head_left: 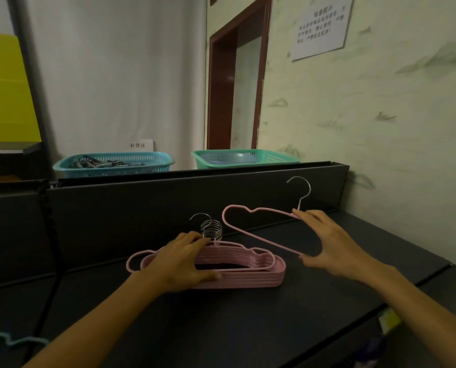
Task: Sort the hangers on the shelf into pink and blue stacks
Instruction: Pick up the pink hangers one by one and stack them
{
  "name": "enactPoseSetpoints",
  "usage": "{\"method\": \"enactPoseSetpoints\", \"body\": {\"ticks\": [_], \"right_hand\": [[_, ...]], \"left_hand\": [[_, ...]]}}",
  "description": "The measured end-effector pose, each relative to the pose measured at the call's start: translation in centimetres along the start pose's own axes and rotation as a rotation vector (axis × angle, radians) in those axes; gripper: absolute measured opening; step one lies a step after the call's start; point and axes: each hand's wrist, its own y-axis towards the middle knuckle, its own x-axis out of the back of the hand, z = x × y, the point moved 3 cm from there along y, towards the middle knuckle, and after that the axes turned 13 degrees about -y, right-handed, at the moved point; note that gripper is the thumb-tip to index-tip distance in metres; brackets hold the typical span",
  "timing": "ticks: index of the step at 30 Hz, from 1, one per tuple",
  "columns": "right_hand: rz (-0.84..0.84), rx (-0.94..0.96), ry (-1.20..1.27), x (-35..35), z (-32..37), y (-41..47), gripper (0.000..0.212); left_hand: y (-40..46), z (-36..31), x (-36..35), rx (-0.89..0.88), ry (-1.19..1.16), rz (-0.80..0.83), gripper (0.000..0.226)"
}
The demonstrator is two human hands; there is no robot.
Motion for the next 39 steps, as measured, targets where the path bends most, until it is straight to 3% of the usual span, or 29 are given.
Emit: {"method": "enactPoseSetpoints", "body": {"ticks": [27,32,36,39], "right_hand": [[0.072,0.011,0.028,-1.7,-0.4,-0.3,0.103],[0.081,0.024,0.092,-1.7,0.7,0.0,0.102],[0.122,0.048,0.134,-2.2,2.3,0.8,0.102],[0.180,0.079,0.175,-3.0,4.1,1.9,0.102]], "left_hand": [[1.0,-1.4,-1.5,0.011,0.009,0.012,0.092],[0.5,-0.8,-1.2,0.029,-0.010,0.012,0.104],[-0.8,1.6,0.2,0.072,-0.017,-0.026,0.129],[-2.0,3.3,1.3,0.130,-0.049,-0.055,0.126]]}}
